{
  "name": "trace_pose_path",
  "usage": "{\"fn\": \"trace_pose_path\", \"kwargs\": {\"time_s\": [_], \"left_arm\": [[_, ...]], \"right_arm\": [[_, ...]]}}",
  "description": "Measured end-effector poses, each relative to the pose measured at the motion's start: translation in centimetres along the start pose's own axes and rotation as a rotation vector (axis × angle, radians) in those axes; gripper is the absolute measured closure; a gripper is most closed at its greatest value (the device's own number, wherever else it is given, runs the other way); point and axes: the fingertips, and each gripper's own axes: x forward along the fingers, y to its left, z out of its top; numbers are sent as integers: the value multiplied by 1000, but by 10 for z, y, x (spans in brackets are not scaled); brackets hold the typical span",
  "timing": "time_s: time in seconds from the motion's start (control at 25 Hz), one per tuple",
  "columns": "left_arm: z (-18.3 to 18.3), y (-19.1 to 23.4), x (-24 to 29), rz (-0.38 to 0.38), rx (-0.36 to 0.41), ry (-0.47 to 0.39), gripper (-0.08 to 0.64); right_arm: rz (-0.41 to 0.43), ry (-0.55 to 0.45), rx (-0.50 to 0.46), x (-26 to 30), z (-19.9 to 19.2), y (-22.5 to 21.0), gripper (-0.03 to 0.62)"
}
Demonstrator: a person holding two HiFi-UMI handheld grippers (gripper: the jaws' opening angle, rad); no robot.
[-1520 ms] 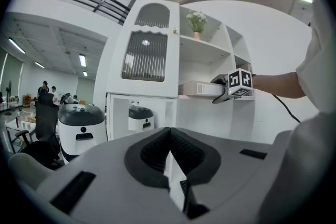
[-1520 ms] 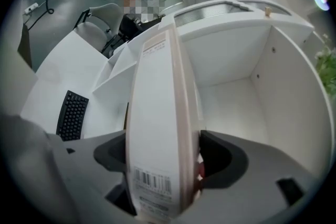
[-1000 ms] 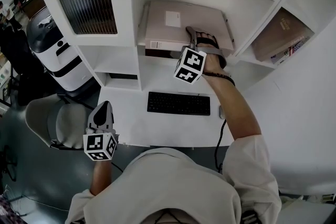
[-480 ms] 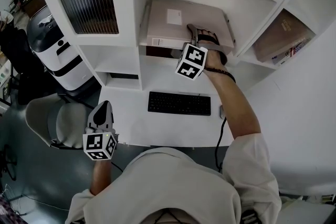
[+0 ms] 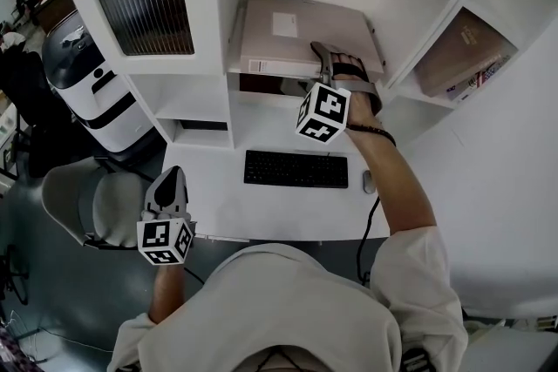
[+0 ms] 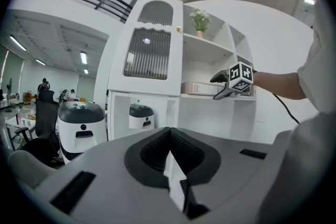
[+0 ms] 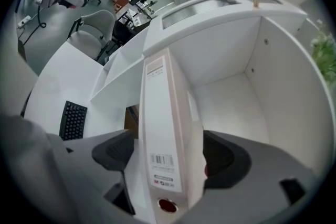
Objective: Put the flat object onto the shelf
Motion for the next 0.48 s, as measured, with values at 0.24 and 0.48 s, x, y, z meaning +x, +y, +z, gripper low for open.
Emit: {"fn": "trace_pose_path", "kwargs": {"time_s": [0.24, 0.48], "left_arm": [[3, -13, 4, -40, 6, -8, 568], [4, -30, 6, -78, 18, -7, 568]], "right_arm": [[-95, -83, 88, -45, 2, -13, 323], [-191, -133, 165, -82, -4, -23, 407]]}}
